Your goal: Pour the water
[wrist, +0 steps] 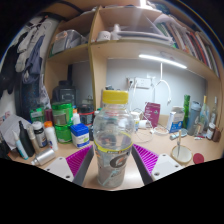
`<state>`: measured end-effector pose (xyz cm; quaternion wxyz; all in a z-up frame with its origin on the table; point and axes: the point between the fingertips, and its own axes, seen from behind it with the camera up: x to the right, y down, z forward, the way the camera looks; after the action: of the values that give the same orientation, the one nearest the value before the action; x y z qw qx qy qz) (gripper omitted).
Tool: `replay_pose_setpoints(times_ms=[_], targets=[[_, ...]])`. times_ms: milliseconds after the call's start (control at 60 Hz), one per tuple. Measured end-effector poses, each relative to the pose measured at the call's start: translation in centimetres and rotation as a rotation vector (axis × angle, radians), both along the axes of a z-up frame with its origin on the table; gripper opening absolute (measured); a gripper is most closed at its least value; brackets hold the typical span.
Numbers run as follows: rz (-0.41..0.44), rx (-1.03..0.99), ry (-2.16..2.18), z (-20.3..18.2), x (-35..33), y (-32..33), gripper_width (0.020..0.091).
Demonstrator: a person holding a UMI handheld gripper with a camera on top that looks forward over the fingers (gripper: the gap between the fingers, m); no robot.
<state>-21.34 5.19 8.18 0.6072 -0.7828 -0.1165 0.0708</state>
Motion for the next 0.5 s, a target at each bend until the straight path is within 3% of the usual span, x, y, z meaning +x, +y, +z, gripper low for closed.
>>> replay_pose_setpoints(times_ms=[117,167,333,383,500], targets=[[-0.006,0.006,-0.009,-1.3,-0.5,2.3,0.0792],[0.000,-0.024,-0.009,-2.4,-0.7,2.7,0.0583],[-0.111,-0.005,0.008,-2.3,0.8,3.1,0.0521],[-0.105,-0.030,0.015,-2.5,0.6,3.2,0.0481],[-0.063,-0.060,0.004,-2.6,0.3,3.5,0.0463]])
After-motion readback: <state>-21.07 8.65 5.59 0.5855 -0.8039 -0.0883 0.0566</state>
